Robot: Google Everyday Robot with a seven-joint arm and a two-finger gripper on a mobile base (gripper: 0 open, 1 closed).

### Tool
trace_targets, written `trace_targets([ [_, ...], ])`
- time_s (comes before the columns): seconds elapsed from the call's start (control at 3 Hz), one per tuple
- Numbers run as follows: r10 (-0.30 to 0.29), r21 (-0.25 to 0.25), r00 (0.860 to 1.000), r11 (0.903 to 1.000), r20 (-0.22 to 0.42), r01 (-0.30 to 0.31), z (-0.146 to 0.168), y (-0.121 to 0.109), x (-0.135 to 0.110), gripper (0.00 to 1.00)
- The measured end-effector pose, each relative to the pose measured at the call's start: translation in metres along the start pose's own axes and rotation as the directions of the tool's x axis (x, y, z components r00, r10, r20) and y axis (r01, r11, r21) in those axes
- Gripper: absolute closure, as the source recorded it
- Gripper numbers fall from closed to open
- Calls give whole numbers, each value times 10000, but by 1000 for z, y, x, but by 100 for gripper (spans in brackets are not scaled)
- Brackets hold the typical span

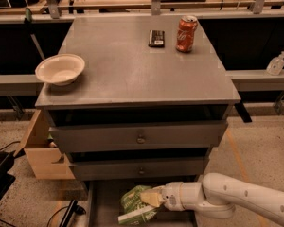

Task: Place green jalapeno chip bag into bottom drawer

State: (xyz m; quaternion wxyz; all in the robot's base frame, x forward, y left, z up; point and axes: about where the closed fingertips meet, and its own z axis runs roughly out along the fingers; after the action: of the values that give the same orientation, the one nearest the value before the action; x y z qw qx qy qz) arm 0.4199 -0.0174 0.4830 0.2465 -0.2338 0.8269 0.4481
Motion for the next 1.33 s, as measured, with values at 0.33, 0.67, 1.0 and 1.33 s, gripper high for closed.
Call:
trace_targets([
  [0.33,-109,-65,9988,9999,-479,106,28,-4,-5,98],
  [0.67,-88,-63,9990,9999,-431,86,26,-3,-4,74],
  [1.0,-96,-92,9990,9999,-448,92,27,-2,-4,51],
  [1.33,-102,-121,9989,9999,-462,96,28,-1,-3,27],
])
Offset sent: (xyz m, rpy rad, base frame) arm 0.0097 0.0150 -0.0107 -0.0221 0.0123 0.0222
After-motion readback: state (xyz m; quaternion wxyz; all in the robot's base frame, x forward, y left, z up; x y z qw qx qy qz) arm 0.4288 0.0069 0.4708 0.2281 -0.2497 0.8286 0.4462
